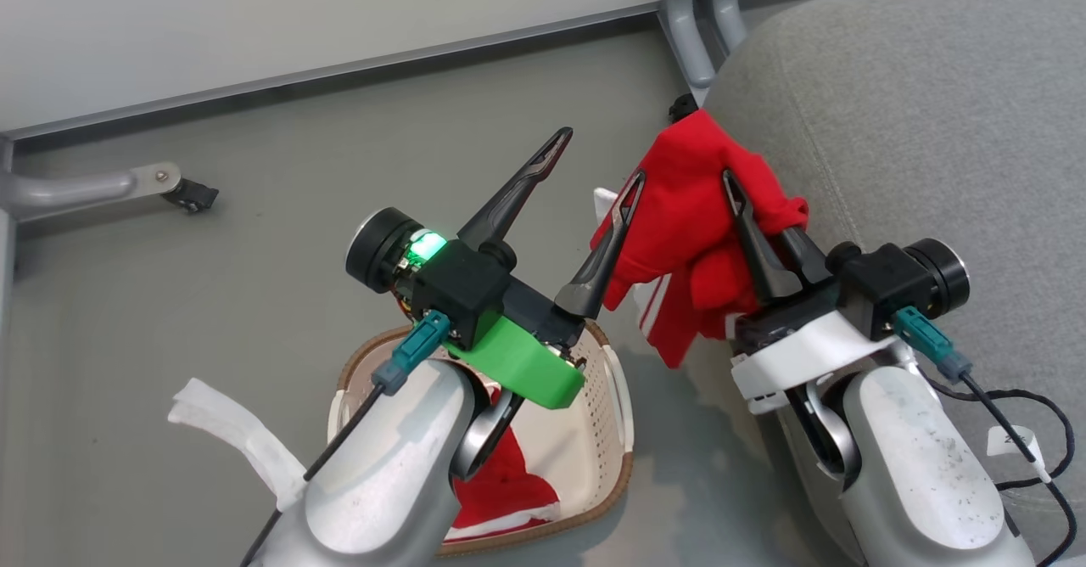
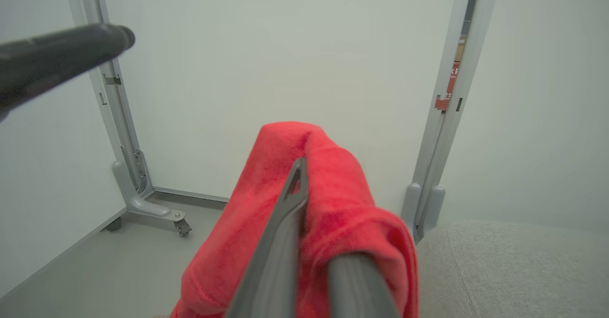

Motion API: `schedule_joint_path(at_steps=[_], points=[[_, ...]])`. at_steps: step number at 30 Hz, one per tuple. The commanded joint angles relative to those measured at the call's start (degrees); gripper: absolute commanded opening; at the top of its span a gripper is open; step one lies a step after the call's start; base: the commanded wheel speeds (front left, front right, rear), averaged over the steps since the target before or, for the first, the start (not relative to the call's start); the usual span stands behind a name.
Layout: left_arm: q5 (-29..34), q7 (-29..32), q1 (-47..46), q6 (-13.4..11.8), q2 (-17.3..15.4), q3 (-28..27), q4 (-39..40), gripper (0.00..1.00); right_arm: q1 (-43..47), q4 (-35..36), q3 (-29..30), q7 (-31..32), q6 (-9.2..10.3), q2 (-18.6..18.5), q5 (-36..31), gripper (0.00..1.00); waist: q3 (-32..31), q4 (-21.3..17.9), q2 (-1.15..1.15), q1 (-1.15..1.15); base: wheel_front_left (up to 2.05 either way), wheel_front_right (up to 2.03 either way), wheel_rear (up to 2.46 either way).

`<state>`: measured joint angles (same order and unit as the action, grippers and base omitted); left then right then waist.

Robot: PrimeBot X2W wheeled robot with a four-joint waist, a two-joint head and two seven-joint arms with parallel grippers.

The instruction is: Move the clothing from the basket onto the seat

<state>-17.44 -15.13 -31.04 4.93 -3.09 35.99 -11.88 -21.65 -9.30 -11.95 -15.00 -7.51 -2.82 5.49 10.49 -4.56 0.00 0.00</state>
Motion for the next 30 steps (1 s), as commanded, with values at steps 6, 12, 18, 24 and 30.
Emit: schedule_joint_path(at_steps=[6,12,18,24,30], points=[[1.3,0.0,0.5,1.0,-0.7,0.4,-1.2,1.00,2.5,3.0,3.7,-0.3,0.03,-0.1,-1.5,0.00,1.8,-5.1,0.00,0.00,0.00,0.00,0.00],[2.2,0.0,-0.7,1.6,-0.8,1.4,-2.3,1.00,4.2,5.5,6.5,-0.3,0.04,-0.1,-2.0,0.00,3.3,-8.3,0.00,0.00,0.00,0.00,0.00],[2.5,0.0,-1.6,1.9,-1.3,2.4,-3.9,1.00,5.3,6.9,8.2,-0.3,0.04,-0.1,-1.5,0.00,4.6,-11.5,0.00,0.00,0.00,0.00,0.00],[2.7,0.0,-2.0,2.1,-1.5,2.8,-4.7,1.00,5.8,6.9,9.2,-0.3,0.04,-0.1,-0.7,0.00,5.2,-13.4,0.00,0.00,0.00,0.00,0.00],[2.9,0.0,-1.5,2.2,-1.8,2.5,-4.8,1.00,5.2,6.8,10.4,-0.3,0.04,-0.2,0.8,0.00,5.6,-13.6,0.00,0.00,0.00,0.00,0.00]])
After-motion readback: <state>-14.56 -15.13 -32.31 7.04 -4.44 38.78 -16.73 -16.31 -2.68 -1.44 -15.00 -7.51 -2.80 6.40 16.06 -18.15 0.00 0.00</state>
